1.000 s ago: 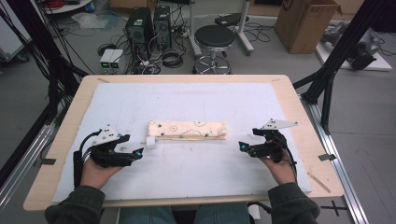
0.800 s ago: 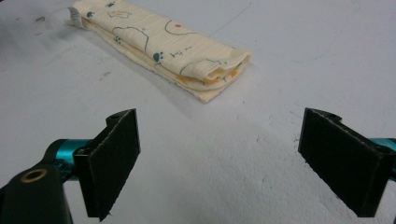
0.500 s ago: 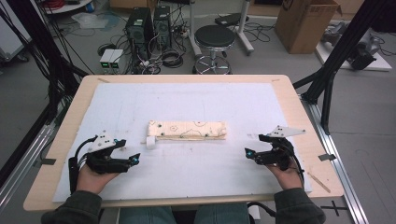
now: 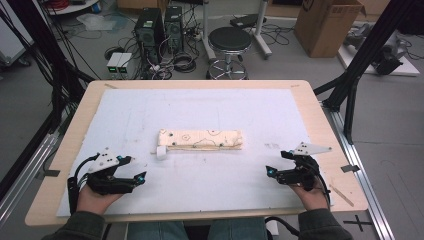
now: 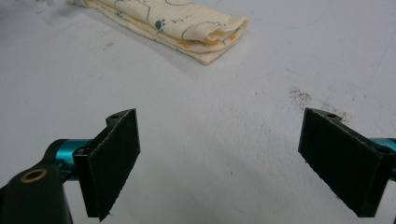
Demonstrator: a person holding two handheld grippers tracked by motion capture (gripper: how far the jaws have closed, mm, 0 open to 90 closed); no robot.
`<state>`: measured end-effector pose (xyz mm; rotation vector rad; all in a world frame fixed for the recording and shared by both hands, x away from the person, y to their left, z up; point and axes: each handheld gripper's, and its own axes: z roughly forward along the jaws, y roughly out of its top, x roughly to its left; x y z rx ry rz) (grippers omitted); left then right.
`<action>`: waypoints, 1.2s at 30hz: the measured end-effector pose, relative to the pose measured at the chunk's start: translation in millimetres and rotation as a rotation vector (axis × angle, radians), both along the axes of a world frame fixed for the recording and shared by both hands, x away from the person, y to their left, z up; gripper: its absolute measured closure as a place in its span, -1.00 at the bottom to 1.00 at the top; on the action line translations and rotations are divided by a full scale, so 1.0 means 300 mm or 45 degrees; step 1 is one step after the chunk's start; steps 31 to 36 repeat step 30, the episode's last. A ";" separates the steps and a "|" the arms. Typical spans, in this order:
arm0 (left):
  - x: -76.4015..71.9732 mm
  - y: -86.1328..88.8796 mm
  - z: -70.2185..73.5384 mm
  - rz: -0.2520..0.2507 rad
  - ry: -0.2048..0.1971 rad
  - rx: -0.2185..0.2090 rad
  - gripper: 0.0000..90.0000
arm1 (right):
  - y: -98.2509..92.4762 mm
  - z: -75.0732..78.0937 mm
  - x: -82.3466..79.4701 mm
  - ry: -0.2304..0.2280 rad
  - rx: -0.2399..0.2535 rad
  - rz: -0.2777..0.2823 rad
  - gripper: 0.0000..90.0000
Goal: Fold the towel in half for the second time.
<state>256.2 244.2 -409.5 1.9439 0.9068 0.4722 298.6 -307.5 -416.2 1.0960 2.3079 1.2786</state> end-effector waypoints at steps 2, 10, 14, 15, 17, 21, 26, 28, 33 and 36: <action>-0.008 0.002 -0.004 0.009 -0.002 -0.012 -0.51 | -0.005 -0.003 -0.006 -0.005 -0.001 0.001 -0.73; -0.043 0.017 -0.011 0.011 -0.010 -0.005 -0.51 | -0.026 -0.009 -0.037 -0.009 0.002 -0.022 -0.73; -0.064 0.023 -0.015 0.019 -0.017 -0.018 -0.51 | -0.032 -0.014 -0.054 -0.010 0.010 -0.025 -0.73; -0.068 0.024 -0.016 0.024 -0.016 -0.020 -0.51 | -0.032 -0.015 -0.058 -0.011 0.011 -0.025 -0.73; -0.073 0.029 -0.017 0.030 -0.013 -0.024 -0.51 | -0.031 -0.018 -0.065 -0.014 0.008 -0.019 -0.73; -0.076 0.032 -0.023 0.035 -0.014 -0.012 -0.51 | -0.024 -0.025 -0.070 -0.005 0.006 -0.006 -0.73; -0.070 0.028 -0.035 0.029 -0.001 0.013 -0.51 | -0.008 -0.031 -0.065 -0.007 -0.006 0.015 -0.73; -0.067 0.029 -0.037 0.028 0.003 0.014 -0.51 | -0.004 -0.033 -0.064 -0.017 -0.019 0.026 -0.73; -0.064 0.031 -0.037 0.025 -0.001 0.018 -0.51 | 0.000 -0.033 -0.067 -0.011 -0.024 0.022 -0.73; -0.064 0.031 -0.037 0.025 -0.001 0.018 -0.51 | 0.000 -0.033 -0.067 -0.011 -0.024 0.022 -0.73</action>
